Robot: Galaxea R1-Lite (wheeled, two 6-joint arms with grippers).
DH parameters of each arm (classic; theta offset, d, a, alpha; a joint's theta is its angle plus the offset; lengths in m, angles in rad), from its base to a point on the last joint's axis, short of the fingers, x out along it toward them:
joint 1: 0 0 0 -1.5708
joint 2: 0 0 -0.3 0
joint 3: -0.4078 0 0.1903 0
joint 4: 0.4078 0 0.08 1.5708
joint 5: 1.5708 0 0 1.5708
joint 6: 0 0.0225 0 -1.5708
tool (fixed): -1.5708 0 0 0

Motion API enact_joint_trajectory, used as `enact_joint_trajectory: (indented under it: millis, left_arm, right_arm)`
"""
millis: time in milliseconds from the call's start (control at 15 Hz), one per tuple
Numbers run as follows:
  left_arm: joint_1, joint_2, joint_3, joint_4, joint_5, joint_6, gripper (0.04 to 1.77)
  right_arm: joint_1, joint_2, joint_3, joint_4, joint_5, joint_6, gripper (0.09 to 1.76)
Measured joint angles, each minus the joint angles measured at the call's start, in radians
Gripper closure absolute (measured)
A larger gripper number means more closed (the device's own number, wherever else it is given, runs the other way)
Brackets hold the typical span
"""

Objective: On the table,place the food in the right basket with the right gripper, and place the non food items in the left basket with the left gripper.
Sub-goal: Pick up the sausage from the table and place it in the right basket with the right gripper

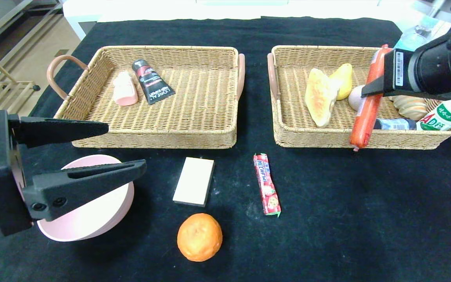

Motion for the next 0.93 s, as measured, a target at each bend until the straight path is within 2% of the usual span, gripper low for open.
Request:
enact_joint_trajectory:
  millis: [400,933]
  left_arm:
    - [0.0,0.0,0.0,0.0,-0.002,0.001,0.09]
    - [0.0,-0.001,0.001,0.001,-0.002,0.001,0.09]
  right_arm:
    - [-0.148,0.001,0.0,-0.187,0.001,-0.07,1.38]
    - [-0.286,0.022,0.001,-0.245,0.0,-0.17,1.38]
